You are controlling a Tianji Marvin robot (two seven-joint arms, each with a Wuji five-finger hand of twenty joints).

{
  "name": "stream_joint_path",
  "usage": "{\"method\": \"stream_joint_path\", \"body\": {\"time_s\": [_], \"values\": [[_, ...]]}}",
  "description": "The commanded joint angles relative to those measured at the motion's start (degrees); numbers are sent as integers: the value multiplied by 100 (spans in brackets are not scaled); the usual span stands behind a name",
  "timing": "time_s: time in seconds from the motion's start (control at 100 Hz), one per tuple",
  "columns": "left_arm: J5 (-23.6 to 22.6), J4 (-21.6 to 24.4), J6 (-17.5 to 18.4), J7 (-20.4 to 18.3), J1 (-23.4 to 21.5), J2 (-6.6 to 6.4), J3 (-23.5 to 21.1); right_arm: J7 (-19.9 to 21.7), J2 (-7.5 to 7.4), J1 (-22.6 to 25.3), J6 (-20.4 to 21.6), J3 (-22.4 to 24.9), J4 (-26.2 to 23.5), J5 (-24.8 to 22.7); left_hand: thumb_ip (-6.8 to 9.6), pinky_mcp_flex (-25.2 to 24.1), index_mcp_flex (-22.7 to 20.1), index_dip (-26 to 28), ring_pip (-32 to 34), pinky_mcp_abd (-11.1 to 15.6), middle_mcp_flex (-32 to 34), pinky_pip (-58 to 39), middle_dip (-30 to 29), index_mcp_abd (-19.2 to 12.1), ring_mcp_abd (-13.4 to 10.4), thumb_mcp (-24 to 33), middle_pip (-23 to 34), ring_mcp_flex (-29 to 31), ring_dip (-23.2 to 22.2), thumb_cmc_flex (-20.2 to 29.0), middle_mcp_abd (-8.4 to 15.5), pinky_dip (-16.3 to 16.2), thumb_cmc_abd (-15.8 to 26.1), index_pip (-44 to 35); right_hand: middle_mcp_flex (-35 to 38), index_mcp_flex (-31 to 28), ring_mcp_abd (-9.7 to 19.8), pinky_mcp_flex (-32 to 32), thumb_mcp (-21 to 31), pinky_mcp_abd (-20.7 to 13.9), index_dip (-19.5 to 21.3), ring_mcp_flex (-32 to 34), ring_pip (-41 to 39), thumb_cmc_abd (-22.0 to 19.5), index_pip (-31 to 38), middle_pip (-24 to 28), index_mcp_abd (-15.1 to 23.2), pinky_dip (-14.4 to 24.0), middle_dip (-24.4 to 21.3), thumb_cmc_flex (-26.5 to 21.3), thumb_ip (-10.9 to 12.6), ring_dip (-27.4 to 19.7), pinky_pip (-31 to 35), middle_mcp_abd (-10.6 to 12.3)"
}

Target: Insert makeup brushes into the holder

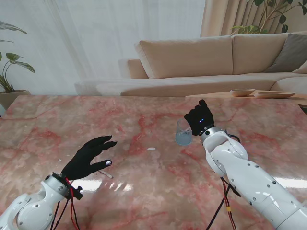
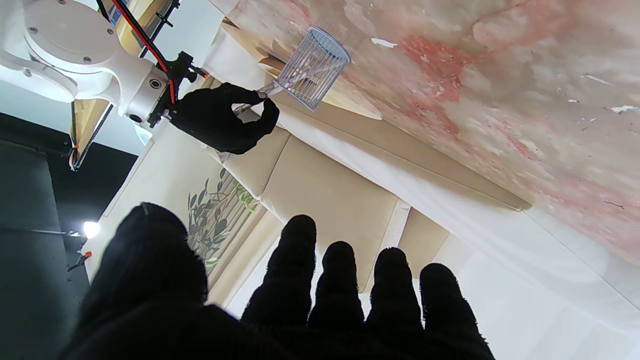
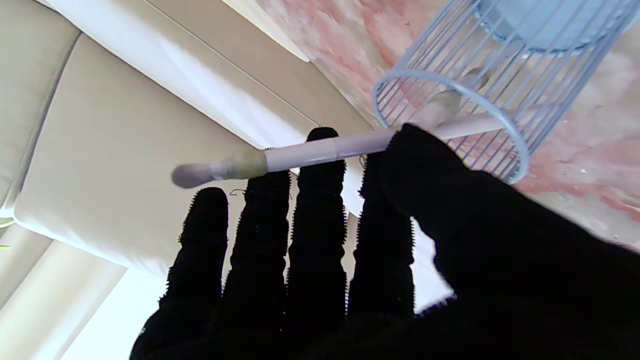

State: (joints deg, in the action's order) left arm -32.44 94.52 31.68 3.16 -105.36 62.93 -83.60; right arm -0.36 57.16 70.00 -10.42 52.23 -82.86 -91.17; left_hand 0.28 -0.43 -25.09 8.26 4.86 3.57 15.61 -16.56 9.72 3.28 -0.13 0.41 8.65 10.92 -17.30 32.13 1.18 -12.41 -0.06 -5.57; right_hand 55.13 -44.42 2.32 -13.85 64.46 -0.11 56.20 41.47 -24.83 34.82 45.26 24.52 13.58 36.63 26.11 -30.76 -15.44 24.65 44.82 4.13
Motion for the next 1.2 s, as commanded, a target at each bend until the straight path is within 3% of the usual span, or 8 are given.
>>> {"method": "stream_joint_path", "body": {"time_s": [0.0,0.29,0.37,0.44,0.55,0.66,0.88,1.19], "values": [[-5,-40,11,17,-37,16,6,61,5,-23,47,-69,54,28,-100,-25,97,73,-133,54,-4,203,-65,-116,-247,-151,-107,-179,70,50,88,3,267,66,64,-302,-37,8,213,137,36,224,92,-12,508,-54,96,-113,27,-8,-9,176,114,-66],[-5,-66,35,31,-25,18,12,-39,17,-234,-59,-436,233,237,-100,-25,94,74,-134,55,-2,205,-64,-127,-264,-150,-102,-174,71,55,98,0,264,64,83,-319,-20,71,176,127,-253,194,164,47,426,-73,40,-209,31,42,18,132,3,-17],[-7,-71,41,32,-23,19,4,-39,16,-258,-1,-474,247,306,-100,-23,88,75,-132,62,2,205,-64,-129,-269,-152,-99,-169,70,55,106,0,258,61,23,-225,-28,113,149,114,-687,132,233,58,378,-133,-64,-271,-104,215,43,92,-29,-12],[-11,-75,43,43,-21,21,-3,17,10,-268,92,-478,233,326,-100,-24,88,75,-133,58,4,206,-63,-135,-268,-151,-97,-169,71,58,108,0,254,60,-26,-63,-50,137,59,126,-1505,83,283,5,430,-176,-280,-293,-198,586,108,70,-42,-31],[-25,-81,44,57,-20,22,-9,92,9,-268,170,-465,214,362,-99,-21,86,75,-133,65,6,205,-63,-127,-268,-145,-95,-166,70,72,100,-1,253,57,-134,-79,-82,188,12,140,-2215,32,344,-163,-196,-280,-665,-299,-261,1129,313,52,-86,-48],[-28,-85,41,58,-20,22,-8,118,8,-266,227,-450,211,397,-101,-21,84,74,-131,67,8,204,-63,-131,-261,-148,-94,-159,69,69,104,-1,253,55,-380,-202,-92,249,-281,140,-1951,-77,436,-545,-1609,-446,-990,-281,-391,1593,972,29,-158,-71],[-16,-100,58,35,-1,18,-13,102,0,-211,375,-360,191,450,-101,-20,79,74,-132,68,3,203,-65,-117,-256,-147,-96,-165,69,75,88,0,255,52,-1258,558,-113,458,-1256,147,-2252,-505,664,-645,-2481,-823,-1274,-257,-671,1996,962,-45,-322,-166],[-21,-107,62,34,12,17,-14,75,15,-152,432,-254,170,574,-102,-22,87,72,-131,68,-3,206,-66,-117,-251,-150,-97,-175,68,79,78,3,267,58,-2148,1420,-100,715,-2519,92,-2558,-1151,966,-1316,-2954,-939,-1413,-158,-924,2448,1083,-185,-616,-188]]}}
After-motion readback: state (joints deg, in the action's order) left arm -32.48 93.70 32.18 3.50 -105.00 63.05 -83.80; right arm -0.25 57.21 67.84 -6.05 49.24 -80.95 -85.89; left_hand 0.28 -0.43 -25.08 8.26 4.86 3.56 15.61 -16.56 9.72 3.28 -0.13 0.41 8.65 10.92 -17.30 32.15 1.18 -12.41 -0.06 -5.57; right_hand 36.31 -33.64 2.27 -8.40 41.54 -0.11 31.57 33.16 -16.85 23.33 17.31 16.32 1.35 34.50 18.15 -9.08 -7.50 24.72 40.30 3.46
